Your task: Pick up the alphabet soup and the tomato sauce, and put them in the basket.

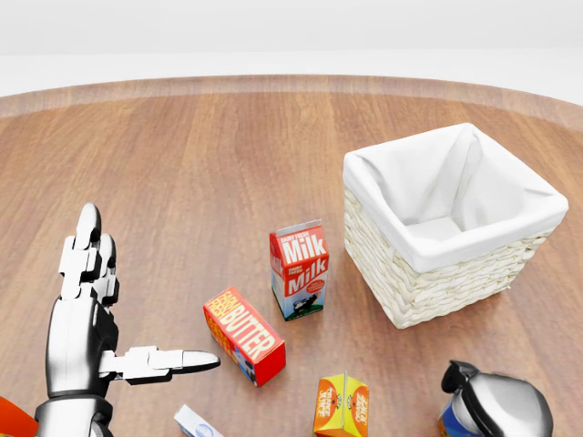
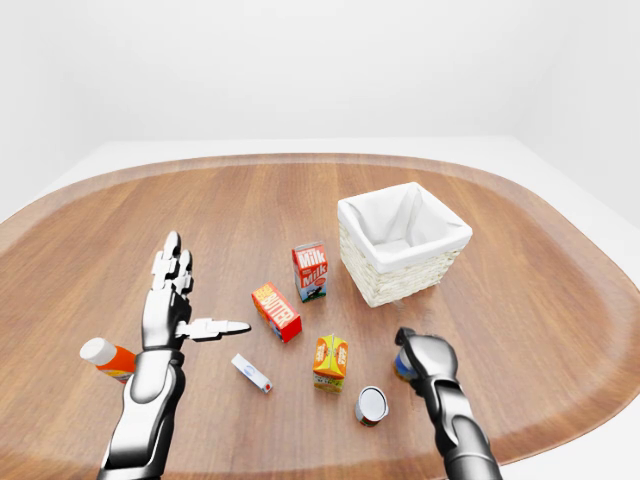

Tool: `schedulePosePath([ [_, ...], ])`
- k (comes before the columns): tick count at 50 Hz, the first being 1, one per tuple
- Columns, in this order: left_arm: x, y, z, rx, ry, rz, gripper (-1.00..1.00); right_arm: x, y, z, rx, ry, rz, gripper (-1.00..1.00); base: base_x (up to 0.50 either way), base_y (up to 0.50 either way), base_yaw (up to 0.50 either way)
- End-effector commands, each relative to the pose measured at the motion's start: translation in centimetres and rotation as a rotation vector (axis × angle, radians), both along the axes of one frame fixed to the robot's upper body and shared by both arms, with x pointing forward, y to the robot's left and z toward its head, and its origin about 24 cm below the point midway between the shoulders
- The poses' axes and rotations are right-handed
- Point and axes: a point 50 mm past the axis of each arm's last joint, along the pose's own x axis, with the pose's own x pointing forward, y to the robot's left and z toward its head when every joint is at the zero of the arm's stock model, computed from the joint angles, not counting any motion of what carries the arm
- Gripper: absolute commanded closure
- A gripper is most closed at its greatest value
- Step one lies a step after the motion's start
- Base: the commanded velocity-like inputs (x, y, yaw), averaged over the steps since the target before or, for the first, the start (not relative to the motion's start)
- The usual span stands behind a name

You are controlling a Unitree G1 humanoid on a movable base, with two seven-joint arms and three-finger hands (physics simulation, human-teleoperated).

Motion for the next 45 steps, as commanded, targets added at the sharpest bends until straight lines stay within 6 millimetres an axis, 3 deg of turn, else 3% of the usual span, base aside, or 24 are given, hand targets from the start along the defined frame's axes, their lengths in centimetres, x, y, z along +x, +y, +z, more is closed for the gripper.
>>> schedulePosePath([
  [1,-0.1,0.2,0.2,-0.020,-0.009,0.001,-1.00,0.0,0.1,0.1,-0.007,-0.014,0.005,1.00,0.00,0.00,0.00],
  [19,-0.1,0.2,0.0,-0.020,0.001,0.000,-1.00,-0.3,0.3,0.5,0.005,-0.037,0.005,1.00,0.00,0.00,0.00],
  [32,0.0,0.2,-0.3,-0.021,0.011,0.001,-1.00,-0.1,0.5,3.1,0.036,-0.154,-0.014,1.00,0.00,0.00,0.00],
  [45,0.0,0.2,-0.2,-0.021,0.008,0.002,-1.00,-0.2,0.7,7.4,0.062,-0.320,-0.029,1.00,0.00,0.00,0.00],
])
